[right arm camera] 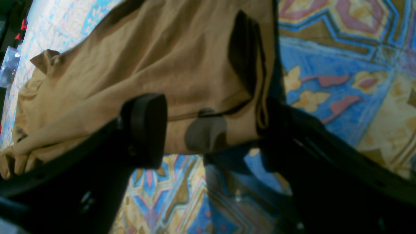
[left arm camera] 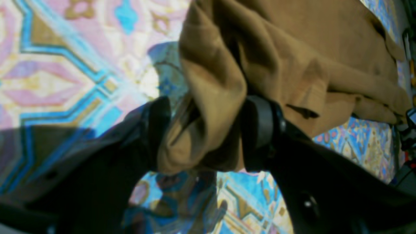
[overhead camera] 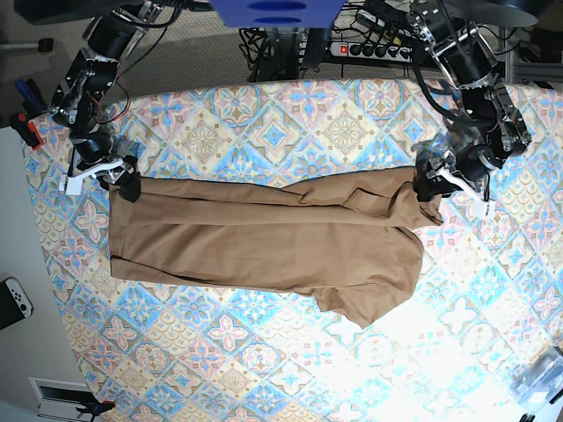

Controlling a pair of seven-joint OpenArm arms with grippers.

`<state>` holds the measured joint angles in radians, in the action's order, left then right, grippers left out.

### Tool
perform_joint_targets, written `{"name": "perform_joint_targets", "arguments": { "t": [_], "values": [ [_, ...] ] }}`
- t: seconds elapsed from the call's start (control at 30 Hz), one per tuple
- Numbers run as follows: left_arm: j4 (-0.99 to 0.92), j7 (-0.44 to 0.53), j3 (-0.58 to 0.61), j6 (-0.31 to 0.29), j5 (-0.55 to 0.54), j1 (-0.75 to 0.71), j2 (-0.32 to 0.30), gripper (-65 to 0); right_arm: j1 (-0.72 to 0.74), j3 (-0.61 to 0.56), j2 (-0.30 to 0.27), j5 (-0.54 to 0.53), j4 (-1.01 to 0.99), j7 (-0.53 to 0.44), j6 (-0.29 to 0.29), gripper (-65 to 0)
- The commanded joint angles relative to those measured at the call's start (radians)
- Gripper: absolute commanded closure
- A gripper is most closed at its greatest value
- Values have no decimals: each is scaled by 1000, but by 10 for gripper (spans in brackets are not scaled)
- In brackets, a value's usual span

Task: Layout the t-shirt on the table in an organized manner, then fold the t-shirt properly
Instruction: 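Regrasp the folded edge with both grippers and pull it straight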

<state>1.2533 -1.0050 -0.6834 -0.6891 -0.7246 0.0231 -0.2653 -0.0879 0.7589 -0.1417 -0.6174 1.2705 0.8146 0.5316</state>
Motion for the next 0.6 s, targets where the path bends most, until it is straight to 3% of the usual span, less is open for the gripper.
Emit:
{"name": "perform_joint_targets", "arguments": {
  "t": [0.0, 0.1, 0.23, 0.33, 0.57],
  "values": [
    [13, 15, 0, -9, -13, 15, -13, -328, 4, -3, -9, 11, 7, 19, 0, -406],
    [13, 15, 15, -9, -5, 13, -9, -253, 6, -5, -9, 11, 8, 19, 0, -310],
    [13, 15, 43, -9, 49, 13, -9, 0, 6, -22, -20, 11, 5, 22, 0, -102],
    [13, 15, 43, -9, 87, 15, -9, 0, 6, -91, -42, 9, 5, 30, -6, 0],
    [15, 15, 37, -9, 93, 11, -36, 0, 6, -101, -46, 9, 5, 35, -8, 0]
  ]
}}
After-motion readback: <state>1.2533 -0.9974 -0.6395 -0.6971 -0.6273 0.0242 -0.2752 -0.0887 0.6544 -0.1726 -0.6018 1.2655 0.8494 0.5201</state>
